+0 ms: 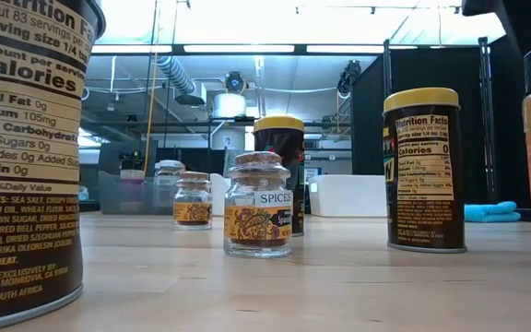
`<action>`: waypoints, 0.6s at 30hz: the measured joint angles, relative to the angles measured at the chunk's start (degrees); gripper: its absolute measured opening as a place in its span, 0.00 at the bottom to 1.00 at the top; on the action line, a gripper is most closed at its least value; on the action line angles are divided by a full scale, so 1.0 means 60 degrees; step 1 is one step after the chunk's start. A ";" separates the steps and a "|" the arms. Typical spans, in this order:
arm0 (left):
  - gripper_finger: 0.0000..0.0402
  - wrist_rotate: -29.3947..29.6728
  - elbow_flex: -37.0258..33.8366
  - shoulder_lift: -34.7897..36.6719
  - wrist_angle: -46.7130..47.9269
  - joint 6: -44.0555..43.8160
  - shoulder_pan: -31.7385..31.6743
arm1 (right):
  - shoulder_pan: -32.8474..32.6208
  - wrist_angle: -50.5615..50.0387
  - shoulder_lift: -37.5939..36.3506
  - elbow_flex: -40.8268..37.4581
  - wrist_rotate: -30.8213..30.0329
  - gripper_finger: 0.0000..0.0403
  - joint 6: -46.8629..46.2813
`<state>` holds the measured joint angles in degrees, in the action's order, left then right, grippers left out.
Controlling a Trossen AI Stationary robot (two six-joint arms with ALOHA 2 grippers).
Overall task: Sort spices by type
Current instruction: Put the orange seasoning bottle into the bottom black bin
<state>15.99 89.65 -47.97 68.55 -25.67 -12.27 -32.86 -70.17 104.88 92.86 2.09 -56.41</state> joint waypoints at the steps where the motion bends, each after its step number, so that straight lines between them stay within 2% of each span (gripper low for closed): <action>1: 0.75 0.0000 0.0000 -0.0004 0.0004 0.0000 -0.0001 | 0.0000 0.0222 0.0000 -0.0023 0.0009 0.77 -0.0084; 12: 0.75 -0.0009 0.0000 -0.0004 0.0025 0.0011 0.0002 | -0.0022 0.0418 0.0000 -0.0029 -0.0162 0.86 -0.0184; 18: 0.75 -0.0025 0.0000 -0.0003 0.0029 0.0018 0.0002 | -0.0022 0.0458 0.0000 -0.0059 -0.0177 0.86 -0.0186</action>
<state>15.84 89.65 -47.99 68.73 -25.56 -12.25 -32.99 -67.42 104.88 92.51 1.03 -57.53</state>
